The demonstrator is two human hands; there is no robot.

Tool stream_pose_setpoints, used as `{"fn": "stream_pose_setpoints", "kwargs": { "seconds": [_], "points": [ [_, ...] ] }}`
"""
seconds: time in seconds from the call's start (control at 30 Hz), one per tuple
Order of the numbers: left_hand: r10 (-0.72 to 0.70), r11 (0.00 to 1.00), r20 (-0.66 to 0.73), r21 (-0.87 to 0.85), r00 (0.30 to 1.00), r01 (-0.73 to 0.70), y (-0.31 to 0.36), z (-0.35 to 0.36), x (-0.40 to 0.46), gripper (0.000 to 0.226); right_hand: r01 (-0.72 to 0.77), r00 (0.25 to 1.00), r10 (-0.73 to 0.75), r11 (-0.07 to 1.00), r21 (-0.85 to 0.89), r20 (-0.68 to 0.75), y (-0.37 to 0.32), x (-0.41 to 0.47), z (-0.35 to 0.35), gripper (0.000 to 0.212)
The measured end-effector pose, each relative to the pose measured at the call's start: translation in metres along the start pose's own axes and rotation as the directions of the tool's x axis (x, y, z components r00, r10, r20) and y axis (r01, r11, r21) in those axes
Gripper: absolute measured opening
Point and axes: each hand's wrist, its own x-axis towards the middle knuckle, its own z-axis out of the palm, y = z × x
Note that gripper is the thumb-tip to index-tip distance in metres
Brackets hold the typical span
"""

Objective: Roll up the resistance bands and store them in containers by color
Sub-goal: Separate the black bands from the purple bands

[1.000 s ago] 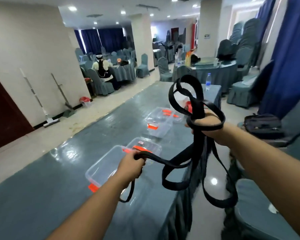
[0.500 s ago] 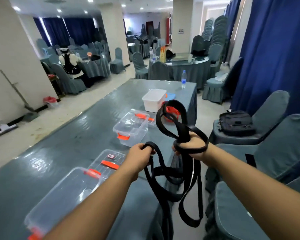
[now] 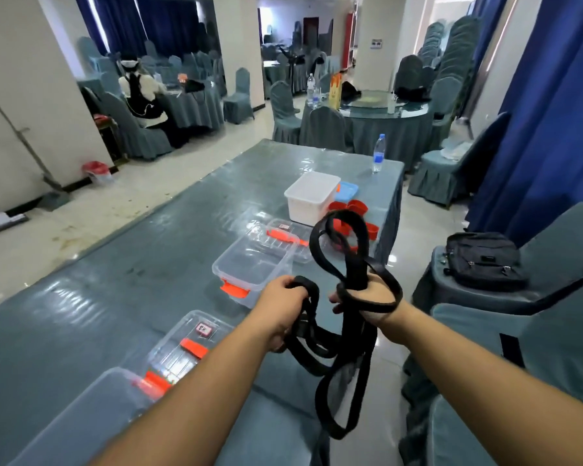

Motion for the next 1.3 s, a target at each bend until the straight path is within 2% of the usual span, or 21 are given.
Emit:
{"fn": "stream_pose_setpoints", "kwargs": {
  "seconds": [0.13,0.23,0.33,0.47,0.6,0.67,0.73,0.77,0.87,0.93,1.03,1.1,1.2,1.3],
  "points": [
    [-0.006,1.000,-0.066,-0.019,0.998,0.005,-0.002,-0.004,0.032,0.031,-0.111,0.993,0.110,0.993,-0.030,-0.034,0.003,0.046,-0.010,0.012],
    [-0.018,1.000,-0.120,-0.023,0.993,0.016,-0.005,-0.002,0.059,0.027,-0.166,0.986,0.166,0.986,-0.016,-0.011,0.016,0.086,-0.017,0.012],
    [-0.049,0.999,-0.180,-0.007,0.982,0.049,-0.007,0.004,0.090,0.018,-0.201,0.978,0.203,0.979,-0.039,0.056,0.036,0.128,-0.028,0.014],
    [-0.058,0.995,-0.315,0.059,0.947,0.081,-0.002,0.019,0.132,0.027,-0.233,0.952,0.243,0.970,-0.071,0.189,0.068,0.179,-0.043,0.015],
    [-0.037,0.975,-0.484,0.175,0.874,0.138,0.003,0.033,0.171,0.034,-0.415,0.876,0.412,0.909,-0.044,0.250,0.095,0.222,-0.053,0.027],
    [-0.033,0.948,-0.524,0.253,0.851,0.193,-0.001,0.038,0.187,0.024,-0.512,0.823,0.501,0.858,-0.033,0.268,0.107,0.242,-0.056,0.036],
    [-0.052,0.919,-0.531,0.305,0.846,0.248,-0.010,0.044,0.201,0.009,-0.617,0.752,0.595,0.787,-0.013,0.285,0.117,0.257,-0.055,0.038],
    [-0.068,0.896,-0.528,0.341,0.846,0.284,-0.016,0.047,0.207,0.009,-0.655,0.721,0.629,0.756,-0.012,0.290,0.123,0.264,-0.054,0.034],
    [-0.110,0.818,-0.534,0.430,0.838,0.381,-0.034,0.056,0.223,0.028,-0.715,0.658,0.693,0.697,-0.044,0.296,0.140,0.281,-0.051,0.022],
    [-0.131,0.811,-0.526,0.431,0.841,0.396,-0.045,0.059,0.235,0.035,-0.747,0.630,0.722,0.664,-0.029,0.286,0.153,0.288,-0.047,0.021],
    [-0.224,0.831,-0.409,0.395,0.885,0.393,-0.055,0.059,0.245,0.055,-0.774,0.623,0.745,0.631,0.054,0.239,0.168,0.300,-0.038,0.021],
    [-0.236,0.812,-0.346,0.442,0.908,0.380,-0.060,0.059,0.245,0.065,-0.777,0.628,0.750,0.620,0.111,0.207,0.174,0.308,-0.031,0.020],
    [-0.117,0.760,-0.401,0.553,0.909,0.342,-0.064,0.060,0.237,0.069,-0.791,0.607,0.781,0.575,0.210,0.149,0.180,0.326,-0.025,0.022],
    [0.075,0.701,-0.405,0.671,0.911,0.240,-0.076,0.075,0.218,0.050,-0.757,0.593,0.803,0.532,0.380,0.057,0.184,0.343,-0.020,0.017]
  ]
}}
